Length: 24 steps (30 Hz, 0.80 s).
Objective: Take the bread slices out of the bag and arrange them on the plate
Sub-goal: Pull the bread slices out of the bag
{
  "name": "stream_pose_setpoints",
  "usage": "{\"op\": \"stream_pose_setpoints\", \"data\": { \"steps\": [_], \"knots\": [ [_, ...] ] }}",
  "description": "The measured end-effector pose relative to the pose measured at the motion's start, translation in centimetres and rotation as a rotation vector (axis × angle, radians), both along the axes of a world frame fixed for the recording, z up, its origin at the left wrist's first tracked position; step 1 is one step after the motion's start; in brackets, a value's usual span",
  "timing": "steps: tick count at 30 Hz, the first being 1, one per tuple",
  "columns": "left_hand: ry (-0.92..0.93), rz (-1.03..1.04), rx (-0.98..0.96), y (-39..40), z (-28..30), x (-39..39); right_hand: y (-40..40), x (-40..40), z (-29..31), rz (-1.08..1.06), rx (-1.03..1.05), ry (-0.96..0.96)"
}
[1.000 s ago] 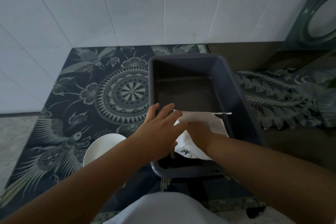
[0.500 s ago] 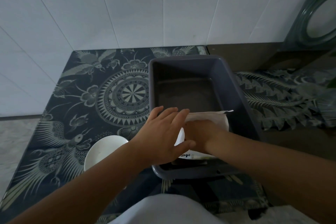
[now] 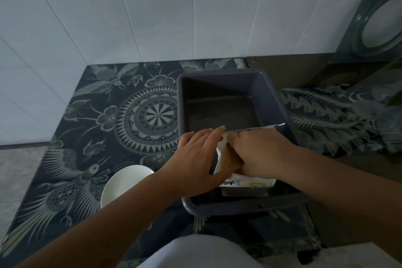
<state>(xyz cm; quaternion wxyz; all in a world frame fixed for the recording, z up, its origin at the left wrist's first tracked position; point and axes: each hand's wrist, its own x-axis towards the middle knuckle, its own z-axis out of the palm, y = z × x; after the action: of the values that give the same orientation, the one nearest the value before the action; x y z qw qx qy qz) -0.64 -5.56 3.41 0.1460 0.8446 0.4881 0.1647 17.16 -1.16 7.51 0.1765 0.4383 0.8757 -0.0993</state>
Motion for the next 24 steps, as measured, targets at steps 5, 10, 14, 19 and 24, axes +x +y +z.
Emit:
{"op": "stream_pose_setpoints", "data": {
  "steps": [5, 10, 14, 19, 24],
  "knots": [
    [-0.051, -0.032, -0.07, 0.0, -0.1, 1.0, -0.3, 0.0, -0.3, 0.013, 0.003, 0.05],
    [-0.08, -0.019, -0.139, -0.2, -0.1, 1.0, -0.9, -0.2, -0.3, -0.015, 0.115, 0.123],
    [-0.098, 0.004, -0.153, -0.2, 0.3, 1.0, -0.4, 0.3, 1.1, -0.01, 0.208, 0.136],
    [-0.299, 0.051, -0.277, 0.3, 1.4, 0.6, 0.4, 1.1, 4.6, 0.038, 0.279, 0.113],
    [-0.448, 0.038, -0.275, 1.2, 3.1, 1.3, 1.4, 0.7, 9.1, 0.103, 0.241, 0.1]
  ]
}}
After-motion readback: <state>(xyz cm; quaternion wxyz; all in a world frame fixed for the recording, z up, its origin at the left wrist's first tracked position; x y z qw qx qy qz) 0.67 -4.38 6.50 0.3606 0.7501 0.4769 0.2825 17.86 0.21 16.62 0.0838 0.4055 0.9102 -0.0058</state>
